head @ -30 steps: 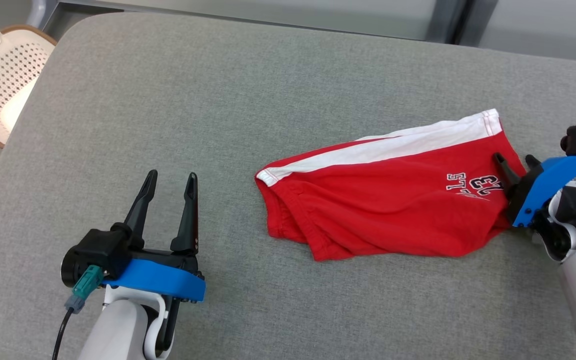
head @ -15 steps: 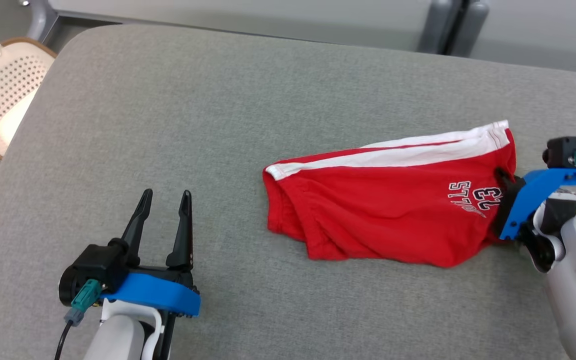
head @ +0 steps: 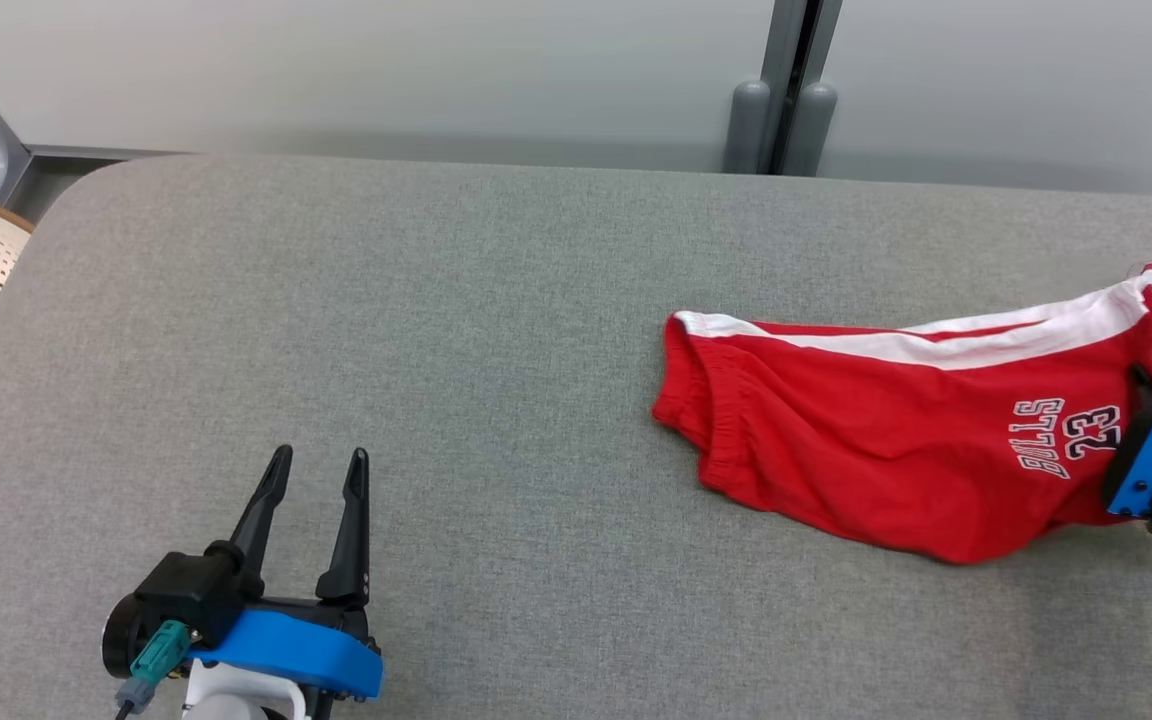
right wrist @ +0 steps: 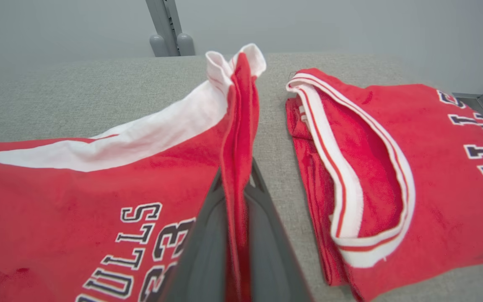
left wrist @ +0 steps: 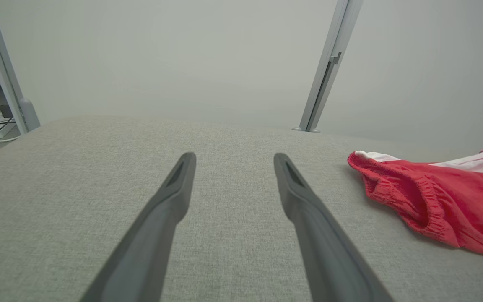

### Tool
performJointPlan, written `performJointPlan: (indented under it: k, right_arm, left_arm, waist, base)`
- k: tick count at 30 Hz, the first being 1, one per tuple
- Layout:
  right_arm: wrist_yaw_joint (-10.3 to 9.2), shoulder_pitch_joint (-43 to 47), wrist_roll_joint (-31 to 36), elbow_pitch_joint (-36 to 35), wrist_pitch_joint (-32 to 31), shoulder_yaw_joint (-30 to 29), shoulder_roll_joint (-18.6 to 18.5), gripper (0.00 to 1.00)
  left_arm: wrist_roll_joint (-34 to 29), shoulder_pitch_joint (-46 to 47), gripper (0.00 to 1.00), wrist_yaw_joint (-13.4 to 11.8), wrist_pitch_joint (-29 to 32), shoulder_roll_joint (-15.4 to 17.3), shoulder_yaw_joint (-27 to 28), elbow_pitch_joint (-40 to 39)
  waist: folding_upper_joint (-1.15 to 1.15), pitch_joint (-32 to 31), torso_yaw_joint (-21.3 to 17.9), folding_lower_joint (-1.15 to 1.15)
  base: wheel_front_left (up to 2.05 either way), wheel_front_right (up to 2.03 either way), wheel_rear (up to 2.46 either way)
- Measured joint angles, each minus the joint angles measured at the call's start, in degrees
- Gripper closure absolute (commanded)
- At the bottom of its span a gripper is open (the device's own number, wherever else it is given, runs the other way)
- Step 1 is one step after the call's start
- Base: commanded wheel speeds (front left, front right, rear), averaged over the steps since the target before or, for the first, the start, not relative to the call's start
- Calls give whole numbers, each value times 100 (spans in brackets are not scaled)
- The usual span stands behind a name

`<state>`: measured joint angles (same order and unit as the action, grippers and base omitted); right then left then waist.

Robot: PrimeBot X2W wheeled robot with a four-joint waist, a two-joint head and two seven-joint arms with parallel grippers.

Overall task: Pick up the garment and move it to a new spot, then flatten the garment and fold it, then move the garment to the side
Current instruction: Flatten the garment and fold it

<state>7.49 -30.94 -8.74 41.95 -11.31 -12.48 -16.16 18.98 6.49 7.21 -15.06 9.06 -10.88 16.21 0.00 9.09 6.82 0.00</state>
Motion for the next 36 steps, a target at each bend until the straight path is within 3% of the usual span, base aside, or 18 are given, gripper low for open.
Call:
performJointPlan:
  k: [3, 7, 11, 15, 20, 28, 30, 31, 32, 36]
  right_arm:
    - [0, 108, 367, -420, -272, -355, 118, 100]
    - [0, 124, 628, -1060, -639, -435, 567, 100]
    - [0, 111, 581, -1570, -1049, -133, 1044, 100]
    - [-1, 56, 356, -1804, -1352, 435, 1222, 100]
    - [0, -80, 342, -1651, -1490, 967, 1307, 100]
    - [-1, -310, -67, -855, -1373, 1633, 1329, 100]
    - [-1, -381, -155, -647, -1308, 1753, 1327, 78]
    - [-1, -403, -209, -549, -1272, 1809, 1328, 16]
    - [-1, -426, -281, -470, -1226, 1861, 1329, 0]
    - [-1, -533, -728, -348, -1087, 2201, 1328, 0]
  left_arm:
    - [8, -44, 0, 0, 0, 1, -41, 4]
    - [23, -48, 0, 0, 0, 1, -138, 25]
    - [68, -46, 0, 0, 0, 3, -216, 33]
    - [79, -10, 0, 0, 0, 24, -269, 30]
    - [120, 45, 0, 0, 0, 40, -270, 16]
    - [160, 136, 0, 0, 0, 34, -297, 22]
    - [160, 142, 0, 0, 0, 22, -298, 22]
    - [160, 142, 0, 0, 0, 19, -299, 23]
    - [160, 142, 0, 0, 0, 16, -299, 24]
    - [160, 141, 0, 0, 0, 5, -289, 36]
  waist:
    - [0, -94, -13, 0]
    - [0, -143, 43, 0]
    - [0, -130, 134, 0]
    - [0, -69, 253, 0]
    - [0, 17, 412, 0]
    - [0, 137, 665, 0]
    - [0, 155, 700, 0]
    - [0, 159, 710, 1]
    - [0, 160, 714, 1]
    - [0, 134, 695, 1]
  base:
    - [0, 0, 0]
    - [0, 0, 0]
    - [0, 0, 0]
    - [0, 0, 0]
    - [0, 0, 0]
    - [0, 0, 0]
    - [0, 0, 0]
    - [0, 0, 0]
    - [0, 0, 0]
    - [0, 0, 0]
